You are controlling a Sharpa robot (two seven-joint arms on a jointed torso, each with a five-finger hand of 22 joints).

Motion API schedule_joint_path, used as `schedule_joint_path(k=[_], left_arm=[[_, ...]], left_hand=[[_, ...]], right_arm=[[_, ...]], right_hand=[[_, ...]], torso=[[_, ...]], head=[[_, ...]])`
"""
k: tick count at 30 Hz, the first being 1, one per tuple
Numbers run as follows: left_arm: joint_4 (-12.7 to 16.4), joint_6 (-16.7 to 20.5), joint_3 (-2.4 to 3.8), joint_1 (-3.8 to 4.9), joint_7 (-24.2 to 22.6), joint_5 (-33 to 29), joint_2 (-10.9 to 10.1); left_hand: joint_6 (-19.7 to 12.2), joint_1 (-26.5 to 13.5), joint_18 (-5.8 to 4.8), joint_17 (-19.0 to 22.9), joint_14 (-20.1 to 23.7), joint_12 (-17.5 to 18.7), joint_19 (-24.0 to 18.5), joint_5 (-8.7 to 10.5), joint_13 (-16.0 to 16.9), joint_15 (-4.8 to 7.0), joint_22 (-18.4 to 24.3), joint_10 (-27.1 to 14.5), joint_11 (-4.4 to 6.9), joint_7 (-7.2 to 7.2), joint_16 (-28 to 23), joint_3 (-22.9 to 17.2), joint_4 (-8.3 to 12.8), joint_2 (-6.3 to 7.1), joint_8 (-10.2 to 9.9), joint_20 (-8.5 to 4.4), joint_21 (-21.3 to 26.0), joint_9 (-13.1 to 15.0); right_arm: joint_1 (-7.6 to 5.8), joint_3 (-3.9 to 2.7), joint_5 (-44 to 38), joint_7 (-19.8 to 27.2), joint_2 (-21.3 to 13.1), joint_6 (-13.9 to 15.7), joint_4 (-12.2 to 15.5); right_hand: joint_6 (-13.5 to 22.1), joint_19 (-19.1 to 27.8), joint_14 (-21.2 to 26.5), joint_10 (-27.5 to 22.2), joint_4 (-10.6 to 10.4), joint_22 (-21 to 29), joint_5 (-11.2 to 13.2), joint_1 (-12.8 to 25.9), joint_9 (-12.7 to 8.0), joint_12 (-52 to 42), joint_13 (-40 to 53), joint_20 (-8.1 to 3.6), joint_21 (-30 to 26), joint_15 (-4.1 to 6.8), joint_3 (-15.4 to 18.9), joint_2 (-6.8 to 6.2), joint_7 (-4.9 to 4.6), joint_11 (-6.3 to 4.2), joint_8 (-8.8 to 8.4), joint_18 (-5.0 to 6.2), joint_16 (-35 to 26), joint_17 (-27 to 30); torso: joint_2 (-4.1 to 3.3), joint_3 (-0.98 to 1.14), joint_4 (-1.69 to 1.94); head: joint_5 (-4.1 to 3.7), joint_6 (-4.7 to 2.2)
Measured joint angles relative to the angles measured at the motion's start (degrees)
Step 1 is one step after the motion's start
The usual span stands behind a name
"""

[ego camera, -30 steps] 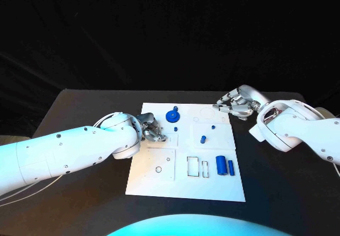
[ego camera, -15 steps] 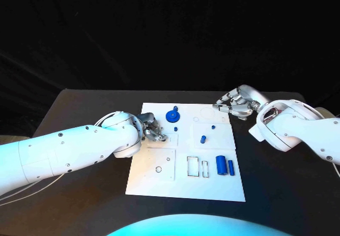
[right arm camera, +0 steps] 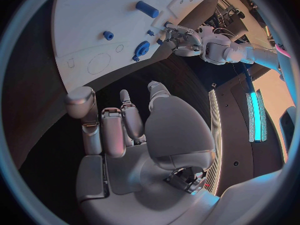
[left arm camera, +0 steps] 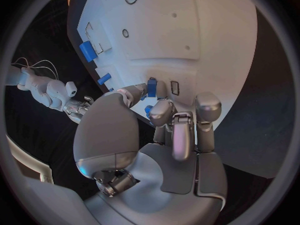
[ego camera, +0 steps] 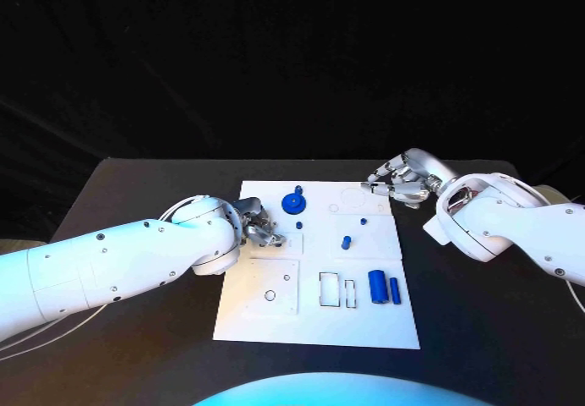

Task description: Assemble the parts on the task board

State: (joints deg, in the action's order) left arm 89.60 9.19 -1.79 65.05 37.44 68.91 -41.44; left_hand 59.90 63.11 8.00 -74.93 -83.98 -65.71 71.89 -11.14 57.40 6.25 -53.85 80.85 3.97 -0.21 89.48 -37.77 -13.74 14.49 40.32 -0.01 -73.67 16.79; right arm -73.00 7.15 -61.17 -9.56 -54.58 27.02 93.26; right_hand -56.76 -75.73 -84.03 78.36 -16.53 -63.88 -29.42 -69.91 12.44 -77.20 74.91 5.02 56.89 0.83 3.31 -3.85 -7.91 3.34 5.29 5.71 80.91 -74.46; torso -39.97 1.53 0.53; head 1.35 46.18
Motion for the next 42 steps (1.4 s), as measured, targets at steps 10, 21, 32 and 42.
schedule_joint_path(k=[10, 21, 32, 42], left_arm=[[-0.2, -0.2, 0.0, 0.06, 0.3, 0.0, 0.1], [-0.3, -0.4, -0.02, 0.07, 0.5, 0.0, 0.1], [-0.1, -0.6, -0.04, 0.02, 0.7, 0.0, 0.0], [-0.1, -0.4, -0.04, -0.01, 0.9, 0.0, -0.1]], left_hand=[[0.3, -0.1, 0.0, 0.0, 0.0, -0.2, 0.0, 0.0, 0.3, 0.0, -0.1, 0.0, 0.0, -0.1, 0.0, 1.3, -0.5, 0.08, -0.3, 0.0, 0.0, 0.0], [0.6, -0.3, -0.88, 0.0, 0.0, -0.4, 0.0, 0.0, 0.7, 0.0, -0.3, 0.0, 0.0, -0.01, 0.0, 2.8, -1.4, 0.3, -0.7, 0.0, 0.0, -0.1], [0.9, -1.4, -0.87, 0.0, 0.0, -0.7, 0.4, -0.01, 1.3, 0.0, -0.6, 0.2, -0.2, 0.08, 0.2, 6.0, -2.9, -0.5, -1.0, 0.01, 0.0, -0.3], [1.4, -2.8, -0.88, 0.0, 0.0, -0.7, 0.4, -0.01, 1.5, -0.01, -0.9, 0.4, 0.0, -0.01, 0.2, 7.7, -3.1, -1.47, -1.5, 0.01, -0.2, -0.3]], right_arm=[[0.0, 0.0, 0.0, 0.0, 0.0, 0.0, 0.0], [0.0, 0.0, 0.0, 0.0, 0.0, 0.0, 0.0], [0.0, 0.0, 0.0, 0.0, 0.0, 0.0, -0.1], [0.0, 0.0, 0.0, 0.0, 0.0, 0.0, -0.1]], right_hand=[[0.0, 0.0, 0.0, 0.0, 0.0, 0.0, 0.0, 0.0, 0.0, 0.0, 0.0, 0.0, 0.0, 0.0, 0.0, 0.0, 0.0, 0.0, 0.0, 0.0, 0.0, 0.0], [0.0, 0.0, 0.0, 0.0, 0.0, 0.0, 0.0, 0.0, 0.0, 0.0, 0.0, 0.0, 0.0, 0.0, 0.0, 0.0, 0.0, 0.0, 0.0, 0.0, 0.0, 0.0], [0.0, 0.0, 0.0, 0.0, 0.0, 0.0, -0.3, 0.0, 0.0, 0.0, 0.0, 0.0, 0.0, 0.0, 0.0, 0.0, 0.0, 0.0, 0.0, 0.0, 0.0, 0.0], [0.0, 0.0, 0.0, 0.0, 0.0, 0.0, -0.3, 0.0, 0.0, 0.0, 0.0, 0.0, 0.0, 0.0, 0.0, 0.0, 0.0, 0.0, 0.0, 0.01, 0.0, 0.0]], torso=[[0.0, -0.01, 0.02], [0.0, -0.02, 0.06], [0.02, -0.04, 0.09], [0.02, -0.04, 0.03]], head=[[-0.05, -0.52], [0.0, -0.6], [0.13, -0.94], [0.17, -1.16]])
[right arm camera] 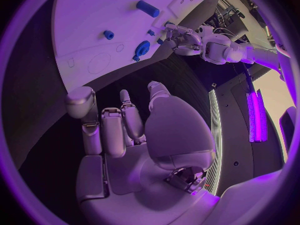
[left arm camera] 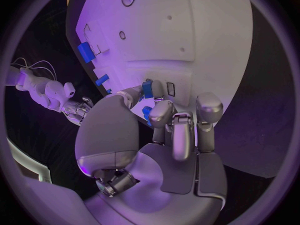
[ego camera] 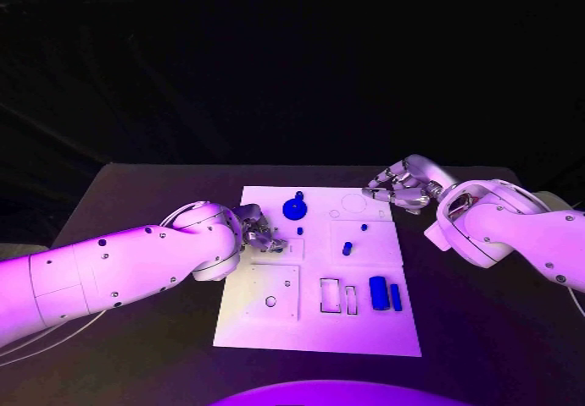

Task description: Assemble the parts on the task board

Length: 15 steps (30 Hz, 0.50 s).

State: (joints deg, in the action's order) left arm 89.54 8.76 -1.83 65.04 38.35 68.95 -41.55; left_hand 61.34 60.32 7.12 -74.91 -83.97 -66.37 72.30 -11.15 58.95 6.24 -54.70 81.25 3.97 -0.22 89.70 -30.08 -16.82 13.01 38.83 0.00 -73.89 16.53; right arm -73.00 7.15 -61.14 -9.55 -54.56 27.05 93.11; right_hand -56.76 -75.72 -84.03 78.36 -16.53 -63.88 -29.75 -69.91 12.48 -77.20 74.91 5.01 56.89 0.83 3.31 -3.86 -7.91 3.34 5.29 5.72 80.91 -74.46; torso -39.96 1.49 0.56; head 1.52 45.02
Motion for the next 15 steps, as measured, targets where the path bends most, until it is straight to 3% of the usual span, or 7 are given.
schedule_joint_path(k=[9, 15], left_arm=[[0.0, 0.1, 0.0, -0.01, 0.1, 0.0, 0.0], [0.0, 0.2, 0.0, -0.02, 0.1, 0.0, 0.0]], left_hand=[[0.2, -0.4, 0.0, 0.0, 0.0, 0.0, 0.0, 0.0, 0.1, 0.0, 0.0, 0.0, 0.0, -0.01, 0.0, 0.6, 0.0, -0.44, 0.0, 0.0, 0.0, 0.0], [0.5, -2.1, 0.0, 0.0, 0.0, -0.4, 0.4, 0.0, 0.5, 0.0, -0.2, 0.2, -0.2, 0.09, 0.0, 3.9, 0.0, -0.89, -0.4, -0.01, 0.0, 0.0]], right_arm=[[0.0, 0.0, 0.0, 0.0, 0.0, 0.0, 0.0], [0.0, 0.0, 0.0, 0.0, 0.0, 0.0, -0.1]], right_hand=[[0.0, 0.0, 0.0, 0.0, 0.0, 0.0, 0.0, 0.0, 0.0, 0.0, 0.0, 0.0, 0.0, 0.0, 0.0, 0.0, 0.0, 0.0, 0.0, 0.0, 0.0, 0.0], [0.0, 0.0, 0.0, 0.0, 0.0, 0.0, 0.0, 0.0, 0.0, 0.0, 0.0, 0.0, 0.0, 0.0, 0.0, 0.0, 0.0, 0.0, 0.0, 0.0, 0.0, 0.0]], torso=[[-0.02, 0.04, 0.0], [-0.02, 0.04, -0.03]], head=[[-0.02, 0.0], [-0.09, 0.09]])
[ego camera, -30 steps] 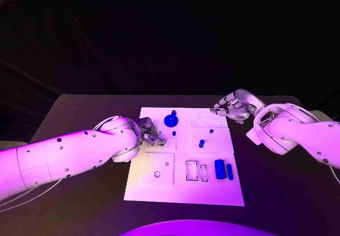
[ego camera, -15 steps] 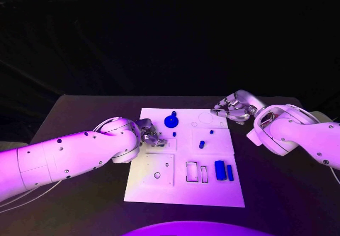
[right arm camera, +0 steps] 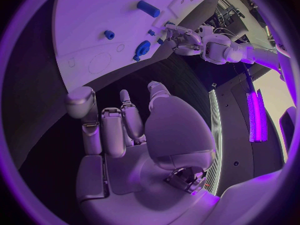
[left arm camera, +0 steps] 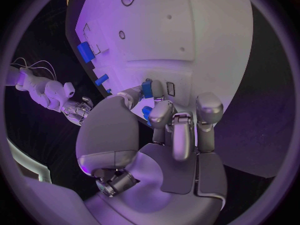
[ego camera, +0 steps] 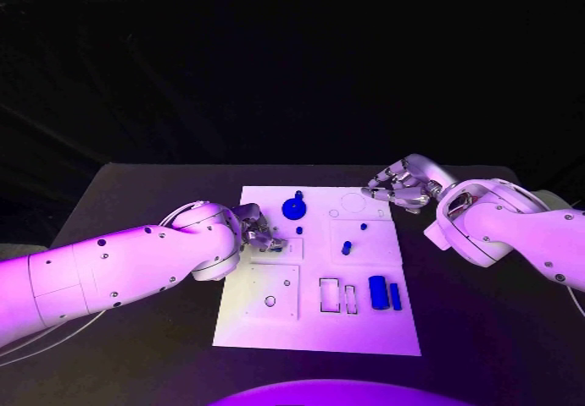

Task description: Assemble the parts on the task board

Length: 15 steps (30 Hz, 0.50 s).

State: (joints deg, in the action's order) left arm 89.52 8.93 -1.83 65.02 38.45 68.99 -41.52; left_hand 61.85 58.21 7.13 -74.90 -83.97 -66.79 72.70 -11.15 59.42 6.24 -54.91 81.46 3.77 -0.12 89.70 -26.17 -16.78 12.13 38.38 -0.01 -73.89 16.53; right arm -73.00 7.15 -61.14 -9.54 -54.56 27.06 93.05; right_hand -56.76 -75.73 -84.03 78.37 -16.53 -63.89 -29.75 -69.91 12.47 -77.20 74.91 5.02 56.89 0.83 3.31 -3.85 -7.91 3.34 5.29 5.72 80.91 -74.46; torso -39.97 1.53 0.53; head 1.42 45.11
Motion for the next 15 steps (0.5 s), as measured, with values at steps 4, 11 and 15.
schedule_joint_path(k=[4, 11, 15], left_arm=[[0.0, 0.1, 0.0, -0.01, 0.0, 0.0, 0.0], [0.3, 0.3, 0.02, -0.08, 0.0, 0.0, 0.0], [0.5, 0.4, 0.03, -0.14, 0.0, 0.0, -0.1]], left_hand=[[0.3, -0.2, 0.0, 0.0, 0.0, 0.0, 0.0, -0.23, 0.1, 0.0, -0.1, 0.0, 0.0, -0.09, 0.0, 1.0, -0.1, -0.19, -0.3, 0.0, -0.2, 0.0], [0.4, -0.3, -0.01, 0.0, 0.0, 0.0, 0.0, -0.27, 0.1, 0.0, -0.2, 0.0, 0.0, 0.0, 0.0, 1.3, 0.1, -0.28, -0.4, 0.0, -0.2, 0.0], [0.4, -0.3, 0.0, 0.0, 0.0, 0.0, 0.0, -0.27, 0.1, 0.0, -0.2, 0.0, 0.0, -0.01, 0.0, 1.3, 0.1, -0.28, -0.4, 0.0, -0.2, -0.1]], right_arm=[[0.0, 0.0, 0.0, 0.0, 0.0, 0.0, 0.1], [0.0, 0.0, 0.0, 0.0, 0.0, 0.0, 0.0], [0.0, 0.0, 0.0, 0.0, 0.0, 0.0, 0.0]], right_hand=[[0.0, -0.2, 0.0, 0.0, 0.0, 0.0, 0.0, 0.0, 0.0, 0.0, 0.0, -0.22, 0.0, 0.0, 0.0, 0.0, 0.0, 0.0, 0.0, 0.0, 0.0, -0.1], [0.0, -0.2, 0.0, 0.0, 0.2, 0.0, 0.0, 0.0, 0.0, 0.0, 0.0, -0.22, 0.0, 0.0, 0.2, 0.0, 0.0, 0.0, 0.0, 0.0, 0.0, -0.1], [0.0, -0.2, 0.0, 0.0, 0.2, 0.0, 0.0, 0.0, 0.0, 0.0, 0.0, -0.22, 0.0, 0.0, 0.2, 0.0, 0.0, 0.0, 0.0, 0.0, 0.0, -0.1]], torso=[[-0.01, 0.0, 0.0], [-0.02, -0.01, 0.02], [-0.02, -0.02, 0.03]], head=[[-0.02, 0.01], [-0.12, 0.01], [-0.15, 0.04]])
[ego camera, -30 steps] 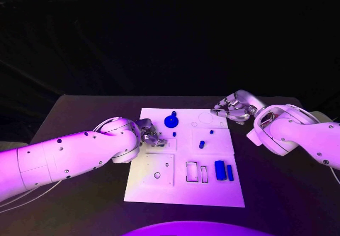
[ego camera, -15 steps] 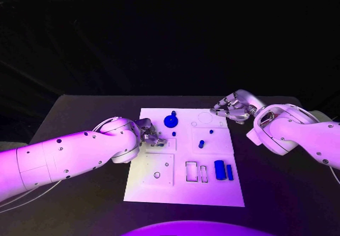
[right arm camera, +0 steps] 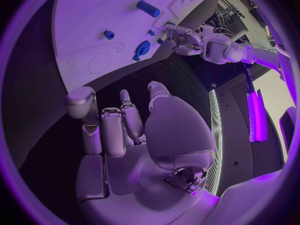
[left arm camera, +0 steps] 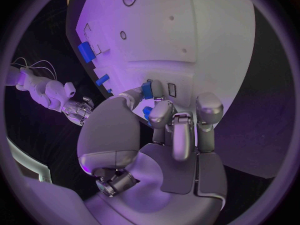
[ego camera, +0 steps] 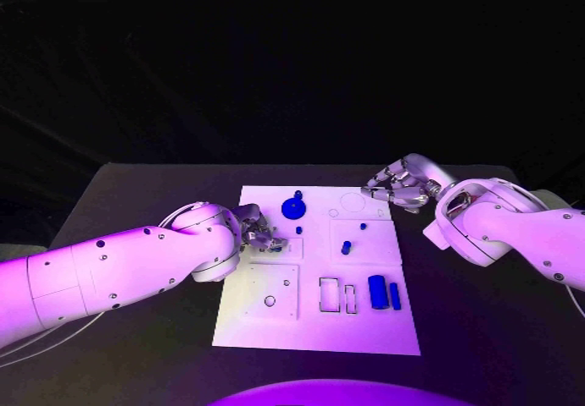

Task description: Assemble the parts on the task board

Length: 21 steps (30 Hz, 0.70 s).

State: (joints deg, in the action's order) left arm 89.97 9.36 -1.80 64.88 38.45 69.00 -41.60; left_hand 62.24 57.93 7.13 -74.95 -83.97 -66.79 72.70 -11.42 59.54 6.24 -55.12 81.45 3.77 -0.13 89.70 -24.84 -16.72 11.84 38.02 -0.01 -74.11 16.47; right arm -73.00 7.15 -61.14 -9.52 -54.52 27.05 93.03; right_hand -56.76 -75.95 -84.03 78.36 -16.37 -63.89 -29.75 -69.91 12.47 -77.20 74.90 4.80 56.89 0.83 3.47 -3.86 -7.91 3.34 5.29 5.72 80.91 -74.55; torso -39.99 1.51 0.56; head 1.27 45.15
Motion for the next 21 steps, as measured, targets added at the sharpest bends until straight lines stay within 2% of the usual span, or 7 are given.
schedule_joint_path(k=[7, 17, 21], left_arm=[[0.2, 0.0, 0.08, -0.04, 0.0, 0.0, -0.2], [0.4, 0.0, 0.16, -0.08, 0.0, -0.2, -0.5], [0.4, -0.1, 0.19, -0.06, 0.0, -0.5, -0.6]], left_hand=[[0.0, 0.0, 0.0, 0.0, 0.0, 0.0, 0.0, 0.0, 0.1, 0.0, 0.0, 0.0, 0.0, 0.0, 0.0, 0.2, -0.2, 0.0, 0.0, 0.0, 0.0, -1.5], [0.0, 0.3, 0.0, 0.0, 0.0, 0.3, 0.0, 0.0, -0.5, 0.0, 0.3, 0.0, 0.0, 0.0, 0.0, 1.0, 0.1, -0.24, -0.2, 0.0, 0.0, -1.5], [0.0, 1.5, 0.0, 0.0, 0.0, 0.9, 0.0, 0.0, -1.2, 0.0, 0.9, 0.0, 0.0, 0.0, 0.0, 1.3, 0.1, 0.26, -0.5, 0.0, 0.0, -1.5]], right_arm=[[0.0, 0.0, 0.0, 0.0, 0.0, 0.0, 0.0], [0.01, 0.0, 0.0, 0.0, 0.0, 0.0, -0.1], [0.01, 0.0, 0.0, 0.0, 0.1, 0.0, -0.1]], right_hand=[[0.0, 0.0, 0.0, 0.0, 0.0, 0.0, 0.0, 0.0, 0.0, 0.0, 0.0, 0.0, 0.0, 0.0, 0.0, 0.0, 0.0, 0.0, 0.0, 0.0, 0.0, 0.0], [0.0, 0.0, 0.0, 0.0, 0.0, 0.0, 0.0, 0.0, 0.0, 0.0, 0.0, 0.0, 0.0, 0.0, 0.0, 0.0, 0.0, 0.0, 0.0, 0.0, 0.0, 0.0], [0.0, 0.0, 0.0, 0.0, 0.0, 0.0, 0.0, 0.0, 0.0, 0.0, 0.0, 0.0, 0.0, 0.0, 0.0, 0.0, 0.0, 0.0, 0.0, 0.0, 0.0, 0.0]], torso=[[0.0, 0.0, 0.0], [0.02, 0.02, -0.01], [0.03, 0.02, -0.02]], head=[[-0.03, 0.01], [0.12, 0.15], [0.15, 0.15]])
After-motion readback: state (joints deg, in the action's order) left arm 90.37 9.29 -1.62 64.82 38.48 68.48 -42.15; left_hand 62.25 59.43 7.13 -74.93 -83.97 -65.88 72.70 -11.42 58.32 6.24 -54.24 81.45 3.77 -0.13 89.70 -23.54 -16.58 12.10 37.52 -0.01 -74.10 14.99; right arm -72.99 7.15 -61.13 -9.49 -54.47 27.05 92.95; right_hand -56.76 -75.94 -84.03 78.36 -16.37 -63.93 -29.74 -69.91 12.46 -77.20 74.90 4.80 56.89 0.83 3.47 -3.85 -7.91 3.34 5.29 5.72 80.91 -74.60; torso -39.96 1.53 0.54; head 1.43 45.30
